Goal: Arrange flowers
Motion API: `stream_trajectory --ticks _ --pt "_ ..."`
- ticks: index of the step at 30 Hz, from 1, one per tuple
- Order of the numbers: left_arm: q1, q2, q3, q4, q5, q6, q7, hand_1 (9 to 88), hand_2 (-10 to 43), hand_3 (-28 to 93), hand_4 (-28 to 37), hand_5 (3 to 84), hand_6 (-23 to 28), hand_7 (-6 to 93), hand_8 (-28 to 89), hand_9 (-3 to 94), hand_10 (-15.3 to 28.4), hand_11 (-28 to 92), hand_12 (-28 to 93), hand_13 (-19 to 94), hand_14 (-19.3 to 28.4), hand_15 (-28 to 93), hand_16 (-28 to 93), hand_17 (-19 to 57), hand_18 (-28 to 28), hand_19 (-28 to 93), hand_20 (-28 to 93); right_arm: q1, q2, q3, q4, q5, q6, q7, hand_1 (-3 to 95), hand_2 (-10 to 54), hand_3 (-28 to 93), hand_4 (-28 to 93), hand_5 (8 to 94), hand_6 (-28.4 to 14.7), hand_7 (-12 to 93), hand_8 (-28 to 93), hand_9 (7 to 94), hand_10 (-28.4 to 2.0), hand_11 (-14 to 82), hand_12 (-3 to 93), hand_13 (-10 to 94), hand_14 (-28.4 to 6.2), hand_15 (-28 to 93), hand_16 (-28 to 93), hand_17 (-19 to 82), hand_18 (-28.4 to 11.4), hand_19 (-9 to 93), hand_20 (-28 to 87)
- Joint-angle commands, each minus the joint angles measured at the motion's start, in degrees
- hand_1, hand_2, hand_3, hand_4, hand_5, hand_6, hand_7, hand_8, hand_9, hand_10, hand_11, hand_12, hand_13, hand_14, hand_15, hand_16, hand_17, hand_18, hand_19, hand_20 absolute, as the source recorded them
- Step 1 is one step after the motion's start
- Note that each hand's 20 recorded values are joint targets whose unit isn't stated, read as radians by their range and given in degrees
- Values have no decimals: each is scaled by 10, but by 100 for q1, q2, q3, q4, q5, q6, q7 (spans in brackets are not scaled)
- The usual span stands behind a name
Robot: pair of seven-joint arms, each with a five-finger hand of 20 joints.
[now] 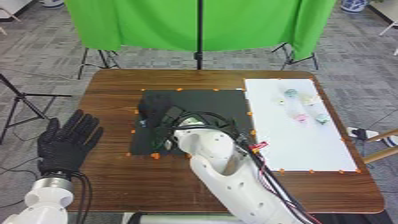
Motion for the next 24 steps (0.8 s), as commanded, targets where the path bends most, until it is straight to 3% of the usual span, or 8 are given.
stream_trajectory --ticks 1,3,5,8,11,15,24 --pt "141 108 90 -59 -53 -93 138 282 162 714 -283 501 117 109 -90 441 197 177 115 328 196 401 -43 -48 159 331 179 -39 -446 -100 257 -298 -184 221 606 -95 734 -282 698 43 434 132 821 -68 149 486 663 -116 693 528 392 -230 908 483" --pt "98 127 132 -46 -66 -149 153 281 162 712 -283 498 114 114 -88 440 197 179 120 333 198 404 -40 -48 161 333 182 -85 -554 -78 371 -619 -243 121 634 -95 727 -273 708 -1 422 116 815 -92 149 475 651 -119 687 536 387 -229 906 478" --pt "95 124 122 -20 -78 -282 141 281 162 711 -283 498 114 114 -88 445 201 176 121 340 208 407 -38 -49 163 335 184 -116 -589 -71 422 -740 -256 91 642 -95 719 -274 711 -10 415 111 811 -97 150 474 648 -120 686 539 385 -228 905 477" --pt "106 100 68 4 -63 -365 64 279 160 712 -283 492 112 113 -88 443 203 171 124 340 210 407 -35 -51 166 338 185 -160 -622 -86 493 -848 -98 166 658 -95 711 -278 713 -21 403 105 808 -103 149 471 643 -121 684 545 381 -227 905 477" --pt "109 91 55 0 -96 -336 37 279 158 710 -283 484 109 110 -87 440 201 166 128 339 208 403 -33 -51 167 340 184 -267 -712 -12 556 -1013 -20 215 667 -95 712 -279 715 -29 389 92 804 -109 145 464 639 -122 683 549 378 -227 904 478" --pt "51 104 81 21 -72 -432 -3 288 154 706 -283 476 102 116 -84 431 186 168 135 337 195 389 -25 -54 169 343 181 -314 -756 45 684 -1158 48 261 692 -95 700 -270 720 -52 348 81 794 -121 136 454 631 -125 679 553 370 -226 897 479" --pt "-20 81 58 55 -60 -422 -61 289 151 705 -283 474 104 114 -86 428 189 167 131 337 199 394 -22 -55 171 348 178 -327 -752 32 620 -1295 -75 220 676 -95 711 -279 700 -48 314 62 779 -122 122 430 624 -119 662 545 370 -230 886 467"
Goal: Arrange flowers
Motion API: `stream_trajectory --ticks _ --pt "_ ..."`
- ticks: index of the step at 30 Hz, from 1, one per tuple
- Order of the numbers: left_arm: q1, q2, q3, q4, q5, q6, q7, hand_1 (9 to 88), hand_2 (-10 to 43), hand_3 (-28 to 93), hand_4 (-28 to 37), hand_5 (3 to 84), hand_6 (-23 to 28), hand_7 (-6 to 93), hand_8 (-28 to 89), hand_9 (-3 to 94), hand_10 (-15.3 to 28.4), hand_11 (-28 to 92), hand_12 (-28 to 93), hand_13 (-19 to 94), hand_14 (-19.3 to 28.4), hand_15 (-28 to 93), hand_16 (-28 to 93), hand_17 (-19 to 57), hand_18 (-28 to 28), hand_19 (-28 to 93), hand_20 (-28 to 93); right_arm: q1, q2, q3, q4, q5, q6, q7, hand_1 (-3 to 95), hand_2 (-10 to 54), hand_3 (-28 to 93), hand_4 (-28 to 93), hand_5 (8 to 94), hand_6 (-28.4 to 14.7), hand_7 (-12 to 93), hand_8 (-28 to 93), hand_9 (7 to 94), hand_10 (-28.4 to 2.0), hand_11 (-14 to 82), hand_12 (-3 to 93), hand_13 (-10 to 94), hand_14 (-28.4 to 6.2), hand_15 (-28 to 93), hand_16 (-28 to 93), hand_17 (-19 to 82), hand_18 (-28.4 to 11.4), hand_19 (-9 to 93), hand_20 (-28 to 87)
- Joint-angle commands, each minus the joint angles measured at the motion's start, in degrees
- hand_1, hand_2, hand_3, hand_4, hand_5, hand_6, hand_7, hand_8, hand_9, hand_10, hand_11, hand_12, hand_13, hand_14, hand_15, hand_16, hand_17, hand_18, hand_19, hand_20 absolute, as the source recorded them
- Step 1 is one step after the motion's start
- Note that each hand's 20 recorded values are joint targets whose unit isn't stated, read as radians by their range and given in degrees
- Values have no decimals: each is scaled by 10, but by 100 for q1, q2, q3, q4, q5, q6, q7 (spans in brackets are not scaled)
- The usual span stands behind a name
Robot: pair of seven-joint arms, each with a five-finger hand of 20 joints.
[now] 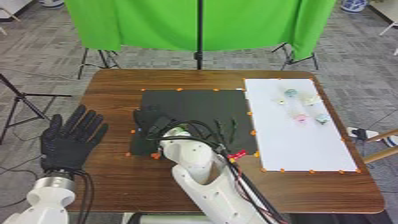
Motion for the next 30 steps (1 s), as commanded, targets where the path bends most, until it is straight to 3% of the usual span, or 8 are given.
stream_trajectory --ticks 1,2,5,12,16,20,26,30 --pt "-12 -40 -16 74 -11 -66 -131 288 150 706 -283 474 104 114 -85 427 190 167 131 336 200 395 -22 -55 172 349 178 -41 -17 -31 -96 -74 -111 6 677 -95 696 -278 686 -54 304 56 756 -127 111 416 614 -120 658 542 367 -232 885 465" --pt "-14 -66 -55 95 7 -157 -252 288 150 705 -283 474 105 114 -85 427 192 166 131 336 202 396 -22 -56 172 350 178 -44 -10 -41 -123 -61 -218 20 676 -95 694 -279 680 -57 300 53 742 -131 105 409 610 -121 658 542 364 -232 884 465" --pt "-27 -102 -91 111 45 -255 -393 292 155 699 -283 471 107 108 -85 422 198 160 131 331 214 400 -25 -57 175 353 178 -76 41 -75 -198 -120 -344 -31 671 -95 697 -281 664 -55 291 41 717 -135 123 399 592 -123 660 541 359 -233 882 465" --pt "-15 -92 -117 117 32 -249 -403 289 154 691 -283 455 100 115 -79 404 184 157 144 324 197 381 -13 -66 182 368 175 -72 100 -131 -296 -133 -382 -62 662 -95 717 -282 646 -72 236 -117 610 -174 274 268 565 -138 666 540 351 -238 878 467" --pt "-14 -120 -117 113 35 -211 -423 284 151 686 -283 443 89 126 -80 392 161 157 153 322 177 360 7 -69 183 374 167 -111 179 -163 -381 -125 -404 -110 673 -95 725 -282 641 -105 161 -102 581 -197 250 221 557 -150 668 530 342 -243 876 472" --pt "-25 -191 -142 131 49 -212 -503 288 146 687 -283 445 92 122 -82 396 171 157 151 321 185 358 10 -71 183 374 164 -105 362 -237 -591 319 -355 158 629 -95 755 -283 614 -102 147 -97 565 -197 238 214 553 -154 674 508 341 -249 873 467" --pt "58 -251 -199 123 64 -199 -562 282 139 694 -283 449 91 120 -80 397 169 155 147 313 179 350 1 -66 173 356 156 -123 677 -232 -1039 1095 185 672 551 -95 802 -283 574 -105 139 -92 526 -217 246 216 545 -176 707 443 346 -254 885 453" --pt "3 -418 -229 163 136 -240 -737 277 136 701 -283 447 86 125 -77 391 155 147 144 299 167 341 -7 -61 164 345 152 -218 1036 264 -1584 1638 277 985 528 -95 788 -283 539 -109 131 -85 485 -230 270 220 527 -198 759 375 347 -259 898 452"
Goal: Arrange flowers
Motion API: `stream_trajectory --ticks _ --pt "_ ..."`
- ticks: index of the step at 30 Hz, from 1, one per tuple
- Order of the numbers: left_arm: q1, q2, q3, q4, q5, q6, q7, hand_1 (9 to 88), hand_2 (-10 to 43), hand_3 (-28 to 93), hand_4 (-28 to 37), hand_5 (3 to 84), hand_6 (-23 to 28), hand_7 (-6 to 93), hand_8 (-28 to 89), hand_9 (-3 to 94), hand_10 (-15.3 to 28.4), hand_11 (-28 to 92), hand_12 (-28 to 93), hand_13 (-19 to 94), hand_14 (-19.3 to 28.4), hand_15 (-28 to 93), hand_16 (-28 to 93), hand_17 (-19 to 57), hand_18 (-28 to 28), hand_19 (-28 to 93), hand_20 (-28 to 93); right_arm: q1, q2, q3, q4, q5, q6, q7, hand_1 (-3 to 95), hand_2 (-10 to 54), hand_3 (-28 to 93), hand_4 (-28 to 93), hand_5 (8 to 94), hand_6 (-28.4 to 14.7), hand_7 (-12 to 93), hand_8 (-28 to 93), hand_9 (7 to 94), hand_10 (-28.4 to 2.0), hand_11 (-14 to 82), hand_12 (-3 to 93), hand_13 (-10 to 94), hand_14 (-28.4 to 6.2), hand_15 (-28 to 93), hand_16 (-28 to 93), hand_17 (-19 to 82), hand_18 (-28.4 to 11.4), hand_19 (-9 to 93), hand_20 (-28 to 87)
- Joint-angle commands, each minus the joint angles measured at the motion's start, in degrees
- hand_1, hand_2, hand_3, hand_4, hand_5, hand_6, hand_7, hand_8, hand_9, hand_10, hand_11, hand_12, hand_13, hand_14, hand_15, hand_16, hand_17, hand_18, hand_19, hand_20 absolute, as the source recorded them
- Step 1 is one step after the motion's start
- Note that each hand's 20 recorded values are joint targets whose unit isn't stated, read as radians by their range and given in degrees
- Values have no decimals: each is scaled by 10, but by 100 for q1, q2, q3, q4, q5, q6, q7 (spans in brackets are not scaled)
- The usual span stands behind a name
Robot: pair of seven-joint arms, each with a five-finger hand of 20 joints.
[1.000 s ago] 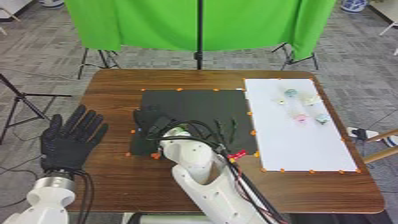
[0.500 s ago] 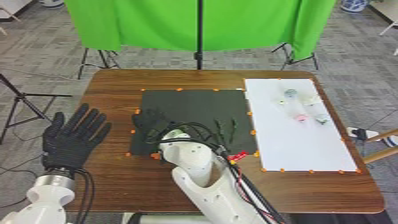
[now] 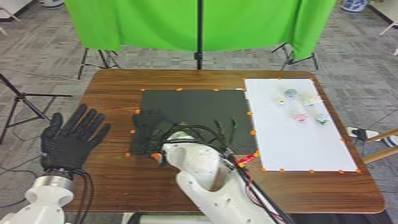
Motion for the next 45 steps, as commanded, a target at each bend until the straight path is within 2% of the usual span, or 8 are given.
stream_trajectory --ticks 1,8,14,19,29,34,42,45 --pt "80 -257 -55 74 132 -84 -243 277 135 702 -283 447 86 125 -77 391 154 147 144 298 165 340 -9 -60 163 343 151 -137 707 714 -895 562 413 549 535 -95 764 -283 536 -106 129 -85 482 -231 268 219 523 -200 762 370 346 -259 899 453" --pt "352 -332 -209 15 332 -116 70 276 132 706 -283 448 85 114 -78 387 151 143 137 292 162 338 -20 -53 156 331 153 -851 1814 2304 -1347 740 948 788 513 -95 778 -283 522 -66 189 -108 496 -198 217 197 515 -161 660 282 304 -237 795 389" --pt "380 -365 -268 80 386 -414 43 276 131 708 -283 442 84 108 -77 379 148 139 132 289 158 335 -24 -49 155 321 155 -1177 2017 3217 -1380 834 422 1824 495 -95 781 -283 500 -66 182 -114 462 -204 160 178 456 -171 538 218 262 -233 723 338" --pt "274 -391 -244 113 417 -287 -110 279 130 704 -283 439 83 108 -75 376 148 138 133 287 157 328 -24 -48 155 315 156 -1428 2083 3493 -1323 642 657 2184 498 -95 778 -283 496 -72 166 -107 445 -209 140 172 431 -179 504 192 250 -239 720 324" --pt "249 -365 -257 132 380 -148 -72 283 138 696 -283 439 85 105 -74 375 150 139 132 286 158 328 -22 -48 155 314 160 -1787 2140 3896 -1465 849 -167 2798 512 -95 798 -283 514 -63 172 -111 463 -205 137 167 441 -176 484 183 248 -241 717 307" --pt "232 -440 -261 169 422 -231 -191 281 145 696 -283 440 84 105 -75 375 150 140 131 286 157 331 -22 -50 155 317 162 -1832 2158 3854 -1216 624 102 2977 529 -95 802 -283 526 -60 169 -109 468 -194 135 161 452 -174 477 180 251 -244 719 297" --pt "291 -473 -315 167 417 -254 -180 281 153 695 -283 439 84 105 -76 375 149 141 130 284 158 335 -24 -52 155 318 162 -1853 2146 3746 -806 286 665 2949 678 -95 678 -282 626 -22 188 -115 620 -156 212 193 556 -112 509 399 314 -209 766 305" --pt "300 -502 -319 193 450 -367 -270 280 153 696 -283 438 84 105 -76 374 149 141 129 284 157 335 -25 -52 155 319 162 -1870 2188 3710 -634 193 1013 2906 688 -95 675 -282 683 -13 204 -13 741 -125 98 375 589 -108 515 445 323 -210 772 340"
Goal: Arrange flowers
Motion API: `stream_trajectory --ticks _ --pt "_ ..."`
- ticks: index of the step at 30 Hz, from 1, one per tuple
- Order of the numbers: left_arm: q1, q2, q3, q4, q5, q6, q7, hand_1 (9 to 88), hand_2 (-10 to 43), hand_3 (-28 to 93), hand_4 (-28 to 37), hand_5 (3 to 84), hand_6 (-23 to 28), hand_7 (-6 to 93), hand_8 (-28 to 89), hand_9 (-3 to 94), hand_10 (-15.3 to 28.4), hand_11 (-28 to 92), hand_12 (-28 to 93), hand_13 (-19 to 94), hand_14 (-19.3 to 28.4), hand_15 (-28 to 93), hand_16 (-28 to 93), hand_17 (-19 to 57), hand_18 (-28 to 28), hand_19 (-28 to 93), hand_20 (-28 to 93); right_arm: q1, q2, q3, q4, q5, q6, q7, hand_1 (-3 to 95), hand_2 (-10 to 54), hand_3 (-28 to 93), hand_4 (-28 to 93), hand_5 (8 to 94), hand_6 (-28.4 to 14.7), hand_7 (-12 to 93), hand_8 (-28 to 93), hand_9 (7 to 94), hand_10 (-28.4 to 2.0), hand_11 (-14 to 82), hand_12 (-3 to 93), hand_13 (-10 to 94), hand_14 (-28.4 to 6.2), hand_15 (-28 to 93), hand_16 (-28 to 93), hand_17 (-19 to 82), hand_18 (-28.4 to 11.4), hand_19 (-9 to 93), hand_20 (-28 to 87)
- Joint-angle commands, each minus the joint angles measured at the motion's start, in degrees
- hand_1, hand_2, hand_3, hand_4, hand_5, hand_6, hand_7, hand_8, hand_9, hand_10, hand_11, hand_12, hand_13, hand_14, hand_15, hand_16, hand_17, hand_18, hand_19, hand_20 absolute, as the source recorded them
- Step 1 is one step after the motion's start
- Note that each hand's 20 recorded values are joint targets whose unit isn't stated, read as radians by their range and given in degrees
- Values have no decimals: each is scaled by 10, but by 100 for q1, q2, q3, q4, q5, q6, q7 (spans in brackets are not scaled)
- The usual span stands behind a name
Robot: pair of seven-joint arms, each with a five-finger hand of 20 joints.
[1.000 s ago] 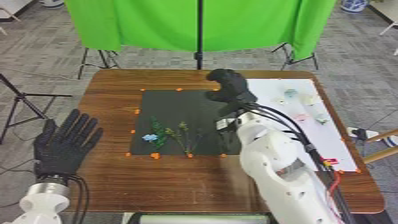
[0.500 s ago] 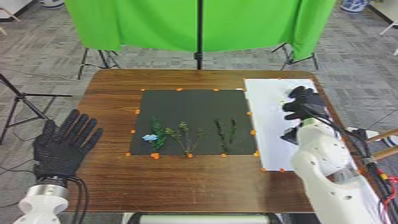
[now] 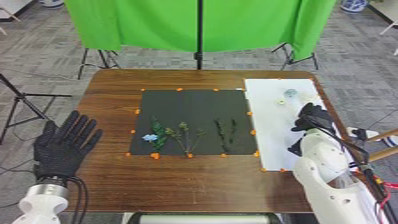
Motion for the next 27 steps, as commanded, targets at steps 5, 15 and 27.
stream_trajectory --ticks 5,15,27 --pt "153 -141 -83 88 151 -315 -298 282 153 693 -283 435 85 102 -76 370 150 137 127 282 158 332 -27 -51 154 318 161 -156 91 -153 426 -635 1365 -186 664 -95 686 -282 766 -6 245 46 839 -117 115 427 645 -102 520 465 340 -223 807 372" --pt "99 -73 -91 88 127 -324 -312 283 148 690 -283 430 85 98 -72 366 150 131 130 280 159 322 -24 -51 156 315 159 218 192 -655 -266 -556 1981 -584 666 -95 699 -282 791 -8 250 62 860 -118 109 440 660 -98 507 473 344 -225 811 378" --pt "33 62 83 87 54 -264 -193 283 144 690 -283 431 85 98 -71 366 151 132 132 280 161 325 -21 -52 157 316 159 2474 -1346 -2428 940 -575 1214 -3346 666 -95 690 -283 784 -4 260 64 857 -115 104 448 646 -90 505 490 322 -211 809 398"
